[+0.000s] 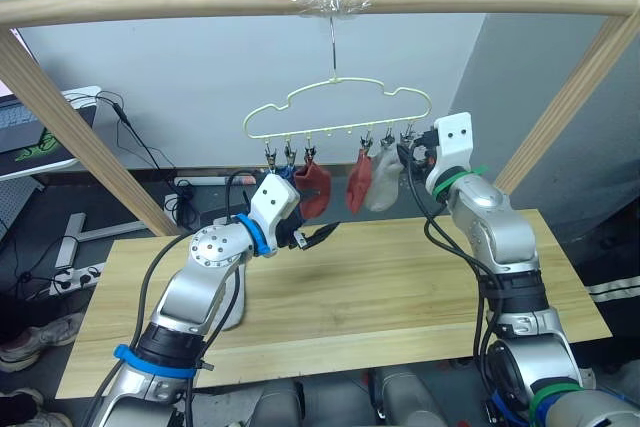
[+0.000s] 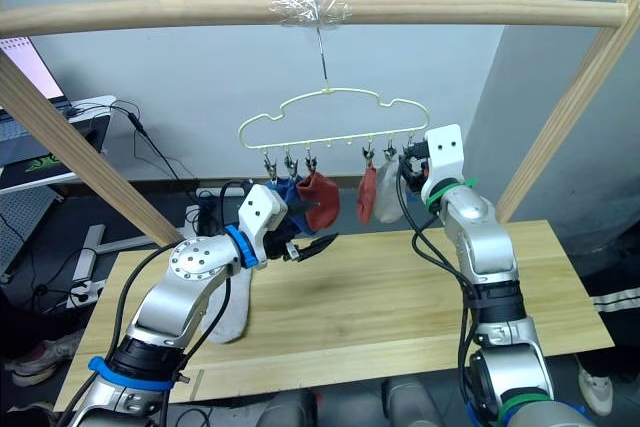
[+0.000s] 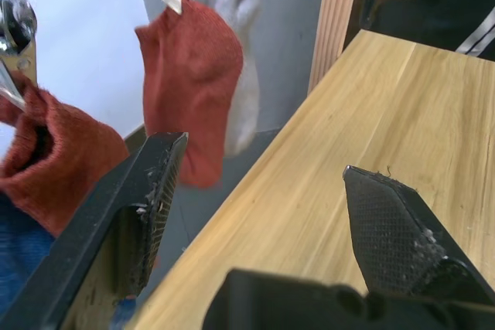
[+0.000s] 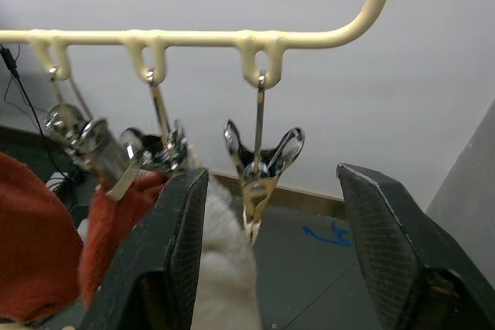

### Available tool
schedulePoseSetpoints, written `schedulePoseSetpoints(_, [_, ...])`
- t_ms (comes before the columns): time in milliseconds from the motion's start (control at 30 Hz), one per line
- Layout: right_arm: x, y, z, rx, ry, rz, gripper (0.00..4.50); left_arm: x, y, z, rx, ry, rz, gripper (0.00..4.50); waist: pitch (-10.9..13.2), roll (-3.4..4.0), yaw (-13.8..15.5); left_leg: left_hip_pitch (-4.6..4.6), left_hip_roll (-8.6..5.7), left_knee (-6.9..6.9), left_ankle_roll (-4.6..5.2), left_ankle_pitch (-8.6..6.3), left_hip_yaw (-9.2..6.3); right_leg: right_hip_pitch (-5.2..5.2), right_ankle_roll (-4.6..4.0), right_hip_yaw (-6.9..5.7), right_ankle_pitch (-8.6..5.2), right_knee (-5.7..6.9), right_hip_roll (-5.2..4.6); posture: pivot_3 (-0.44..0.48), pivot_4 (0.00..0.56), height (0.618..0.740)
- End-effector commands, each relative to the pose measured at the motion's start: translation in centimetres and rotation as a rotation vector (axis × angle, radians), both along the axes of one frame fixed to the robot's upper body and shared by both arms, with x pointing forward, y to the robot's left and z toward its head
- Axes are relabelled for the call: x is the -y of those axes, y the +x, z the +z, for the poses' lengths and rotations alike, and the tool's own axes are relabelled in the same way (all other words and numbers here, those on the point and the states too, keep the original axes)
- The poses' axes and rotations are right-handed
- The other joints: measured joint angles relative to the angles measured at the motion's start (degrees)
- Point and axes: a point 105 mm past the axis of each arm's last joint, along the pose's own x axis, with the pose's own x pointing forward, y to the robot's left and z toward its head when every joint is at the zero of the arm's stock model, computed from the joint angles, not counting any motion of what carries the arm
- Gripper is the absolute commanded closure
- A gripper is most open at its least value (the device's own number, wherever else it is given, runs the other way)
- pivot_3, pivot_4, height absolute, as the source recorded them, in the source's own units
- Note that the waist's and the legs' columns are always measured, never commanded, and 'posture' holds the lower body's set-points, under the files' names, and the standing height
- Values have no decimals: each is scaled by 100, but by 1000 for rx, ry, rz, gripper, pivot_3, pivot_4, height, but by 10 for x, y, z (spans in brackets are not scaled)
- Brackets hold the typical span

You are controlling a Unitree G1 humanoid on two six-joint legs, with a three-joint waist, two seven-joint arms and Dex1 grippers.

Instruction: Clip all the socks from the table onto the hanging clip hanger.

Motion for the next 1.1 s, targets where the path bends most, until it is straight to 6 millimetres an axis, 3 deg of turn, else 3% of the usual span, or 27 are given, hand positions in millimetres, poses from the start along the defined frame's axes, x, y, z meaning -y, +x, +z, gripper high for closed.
schedulePoseSetpoints(33, [0, 4, 17, 70, 11, -5, 1763, 2, 0, 14, 49, -16, -9, 790, 0, 0, -2, 0, 0, 0, 0, 0, 0, 0, 0, 0, 0, 0, 0, -30, 142, 737])
schedulePoseSetpoints(133, [-4, 7, 19, 78, 21, 4, 1763, 2, 0, 14, 51, -16, -9, 790, 0, 0, -6, 0, 0, -1, 0, 0, 1, -1, -2, 1, 1, 1, 0, -30, 142, 737])
schedulePoseSetpoints(267, [-7, 9, 21, 82, 31, 16, 2939, 2, 0, 15, 52, -16, -9, 790, 0, 0, -2, 1, 0, 0, 0, 0, -1, -1, -3, 0, 2, 3, 0, -30, 142, 737])
schedulePoseSetpoints(500, [-13, 12, 25, 86, 58, 32, 2939, 5, -1, 24, 49, -75, -22, 790, 0, 0, 2, 0, 0, -1, 0, 0, 0, -1, -5, 0, 3, 2, 0, -26, 142, 737])
schedulePoseSetpoints(700, [-16, 14, 27, 90, 65, 41, 2939, 13, -15, 47, 43, -192, -121, 790, 0, 0, 3, -1, 0, 0, 0, 0, 0, -1, -5, 0, 3, 2, 0, -26, 141, 737])
schedulePoseSetpoints(1100, [-17, 14, 28, 94, 75, 50, 2939, 18, -23, 57, 68, -188, -212, 790, 0, 0, 3, 0, 0, 1, 0, 0, 0, -1, -4, 0, 2, 3, 0, -23, 137, 737])
